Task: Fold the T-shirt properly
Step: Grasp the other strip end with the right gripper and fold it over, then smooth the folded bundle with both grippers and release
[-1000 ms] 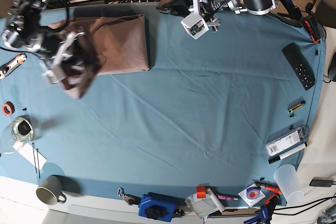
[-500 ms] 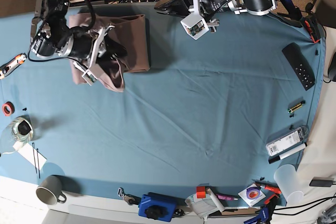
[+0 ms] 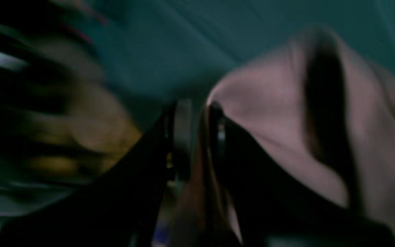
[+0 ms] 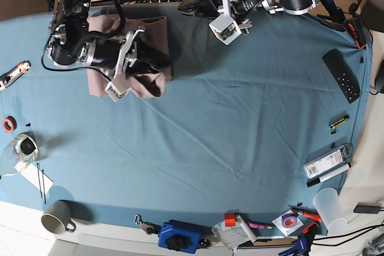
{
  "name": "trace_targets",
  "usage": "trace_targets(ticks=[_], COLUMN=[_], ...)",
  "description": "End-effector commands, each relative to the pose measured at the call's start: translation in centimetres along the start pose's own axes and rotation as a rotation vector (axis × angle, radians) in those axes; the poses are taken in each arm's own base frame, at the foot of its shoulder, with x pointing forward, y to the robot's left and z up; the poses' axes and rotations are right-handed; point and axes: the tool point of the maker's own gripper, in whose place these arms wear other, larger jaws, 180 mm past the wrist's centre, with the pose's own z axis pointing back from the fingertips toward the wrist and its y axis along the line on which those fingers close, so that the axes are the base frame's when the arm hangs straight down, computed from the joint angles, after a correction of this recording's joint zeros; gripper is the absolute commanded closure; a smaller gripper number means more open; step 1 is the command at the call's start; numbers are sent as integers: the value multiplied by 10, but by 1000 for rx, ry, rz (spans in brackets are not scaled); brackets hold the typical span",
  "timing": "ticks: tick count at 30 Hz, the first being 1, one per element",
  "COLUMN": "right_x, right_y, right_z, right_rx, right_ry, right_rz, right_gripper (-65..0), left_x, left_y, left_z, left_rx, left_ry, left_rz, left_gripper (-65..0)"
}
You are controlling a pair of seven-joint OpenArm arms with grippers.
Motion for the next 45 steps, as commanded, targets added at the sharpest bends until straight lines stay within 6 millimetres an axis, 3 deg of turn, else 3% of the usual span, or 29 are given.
trace_targets(ticks=[1, 7, 10, 15, 19, 21, 23, 27, 30, 34, 37, 41, 43, 45], right_x=[19, 30, 34, 34, 28, 19, 8, -13, -41, -77, -91, -85, -74, -49], right_y=[11, 19, 1, -43, -69, -79, -90, -112, -133, -156, -164, -161, -152, -147], right_z=[3, 8, 23, 64, 90, 96, 98, 99, 100, 92, 77, 66, 66, 71], right_rx=[32, -12, -117, -371, -521, -557, -571, -563, -573, -558, -513, -460, -422, -402], right_ry=[-58, -55, -67, -61, -42, -17, 4, -24, -1, 43, 59, 77, 55, -30], right_rz=[43, 137, 146, 145, 120, 94, 51, -77, -197, -349, -424, -422, -405, -363], right_gripper=[-95, -95, -95, -95, -93, -40, 0, 0, 0, 0, 0, 0, 0, 0], left_x=[-5, -6, -7, -2, 6, 10, 10, 5, 6, 16, 12, 8, 4, 2], left_y=[-29, -32, -33, -31, -12, 1, 16, 50, 74, 89, 97, 106, 117, 130], left_z=[1, 2, 2, 1, -1, -1, 1, 8, 16, 22, 19, 25, 34, 49], left_rx=[-116, -133, -133, -124, -16, 59, 140, 320, 444, 510, 511, 553, 608, 676], left_ry=[10, 9, 11, -18, -48, -67, -62, 3, 41, 35, 57, 70, 87, 86], left_rz=[-44, -85, -82, -84, -106, -99, -111, -171, -203, -228, -223, -189, -146, -108], left_gripper=[0, 0, 0, 0, 0, 0, 0, 0, 0, 0, 0, 0, 0, 0])
